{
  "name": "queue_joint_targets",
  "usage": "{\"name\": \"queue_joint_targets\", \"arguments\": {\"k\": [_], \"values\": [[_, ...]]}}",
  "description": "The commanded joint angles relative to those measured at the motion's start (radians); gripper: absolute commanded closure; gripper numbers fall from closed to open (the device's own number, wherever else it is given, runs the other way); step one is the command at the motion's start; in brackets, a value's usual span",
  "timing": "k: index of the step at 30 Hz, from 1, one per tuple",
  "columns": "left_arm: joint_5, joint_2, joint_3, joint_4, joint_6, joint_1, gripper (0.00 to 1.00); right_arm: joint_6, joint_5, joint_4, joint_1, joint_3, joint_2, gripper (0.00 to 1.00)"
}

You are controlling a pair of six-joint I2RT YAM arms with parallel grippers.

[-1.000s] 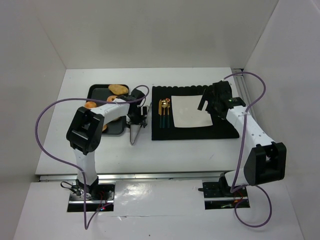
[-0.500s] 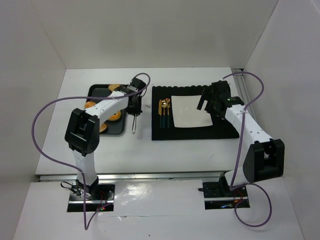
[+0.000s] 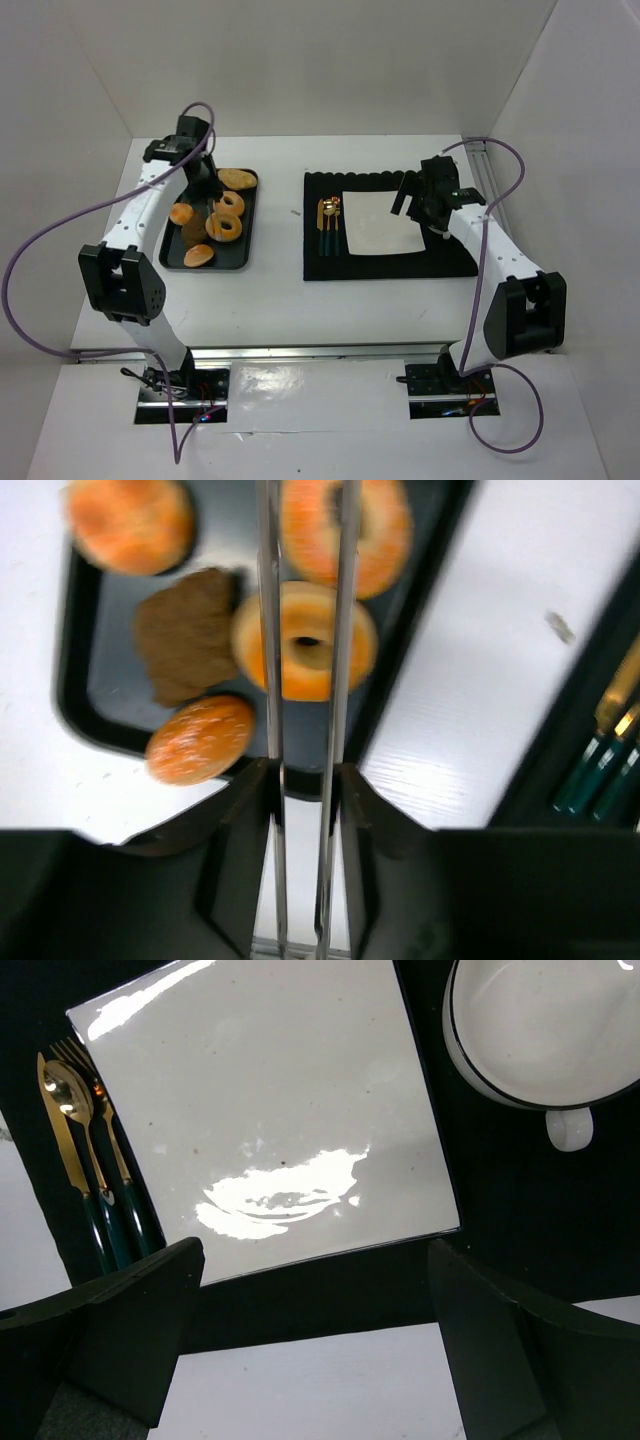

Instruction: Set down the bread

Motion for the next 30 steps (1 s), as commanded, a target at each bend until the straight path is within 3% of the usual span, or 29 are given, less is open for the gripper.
{"name": "queue_joint_targets", "arguments": {"k": [1, 2, 7, 22, 30], "values": [[0.068, -0.040, 0.008, -0.070, -0.017, 0.079, 0.55, 0.010, -0.022, 0.032, 0.007, 0.033, 0.013, 0.00], [0.077, -0.050, 0.008, -0.070, -0.017, 0.106, 0.49, 0.010, -0.022, 0.032, 0.007, 0.033, 0.023, 0.00], [0.096, -0.083, 0.008, -0.070, -0.017, 0.169, 0.42, 0.010, -0.031, 0.041, 0.007, 0.033, 0.024, 0.00], [0.022, -0.132, -0.091, -0.051, -0.075, 0.309, 0.41, 0.029, -0.065, 0.073, 0.034, 0.015, 0.042, 0.00], [0.099, -0.109, -0.140, -0.001, -0.075, 0.346, 0.41, 0.029, -0.065, 0.073, 0.044, 0.015, 0.060, 0.00]]}}
